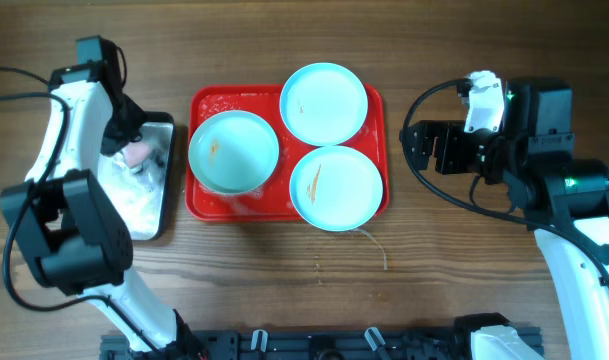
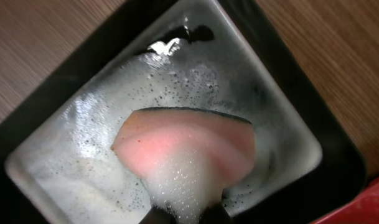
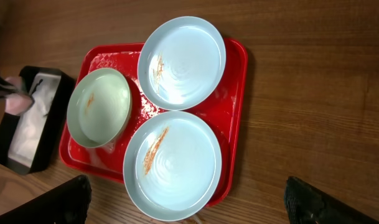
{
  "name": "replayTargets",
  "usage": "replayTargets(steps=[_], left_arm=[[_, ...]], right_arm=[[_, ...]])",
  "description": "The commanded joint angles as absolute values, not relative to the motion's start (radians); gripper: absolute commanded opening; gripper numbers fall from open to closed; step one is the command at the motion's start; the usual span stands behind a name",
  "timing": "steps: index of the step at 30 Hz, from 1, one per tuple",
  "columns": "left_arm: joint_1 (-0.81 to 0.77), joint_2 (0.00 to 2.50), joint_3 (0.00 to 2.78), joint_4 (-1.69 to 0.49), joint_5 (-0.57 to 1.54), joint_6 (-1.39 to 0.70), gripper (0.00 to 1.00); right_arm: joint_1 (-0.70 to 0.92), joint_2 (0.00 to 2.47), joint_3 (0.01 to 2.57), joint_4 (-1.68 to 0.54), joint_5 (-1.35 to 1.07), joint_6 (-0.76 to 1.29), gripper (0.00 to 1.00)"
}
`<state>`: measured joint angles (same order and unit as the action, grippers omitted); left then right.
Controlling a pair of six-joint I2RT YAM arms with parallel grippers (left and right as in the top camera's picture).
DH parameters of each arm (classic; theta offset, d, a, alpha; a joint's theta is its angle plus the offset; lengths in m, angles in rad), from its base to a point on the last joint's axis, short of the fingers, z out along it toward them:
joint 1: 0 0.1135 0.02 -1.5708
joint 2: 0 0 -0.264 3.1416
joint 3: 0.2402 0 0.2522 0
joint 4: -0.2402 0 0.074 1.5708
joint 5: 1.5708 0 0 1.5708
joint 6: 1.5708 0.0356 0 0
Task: Clean dirty plates on tray and stack at the side
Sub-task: 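Dip and rub the held sponge in the soapy water with the left gripper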
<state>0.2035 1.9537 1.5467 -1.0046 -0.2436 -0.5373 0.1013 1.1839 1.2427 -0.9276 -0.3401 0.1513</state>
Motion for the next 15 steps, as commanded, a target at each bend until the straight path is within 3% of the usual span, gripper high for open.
replayTargets(steps=[1, 6, 15], left_arm=[[0.232, 1.952, 1.523, -1.006, -0.285, -0.532, 0.05], [0.234, 1.984, 1.394, -0.902, -0.279, -0.531, 0.04], [0.234, 1.985, 1.069, -0.504, -0.224, -0.532, 0.04]], right_arm=[[0.101, 1.186, 1.264, -0.925, -0.357, 0.131, 1.00], [0.101, 1.186, 1.264, -0.925, -0.357, 0.131, 1.00], [0.101, 1.186, 1.264, -0.932, -0.357, 0.131, 1.00]])
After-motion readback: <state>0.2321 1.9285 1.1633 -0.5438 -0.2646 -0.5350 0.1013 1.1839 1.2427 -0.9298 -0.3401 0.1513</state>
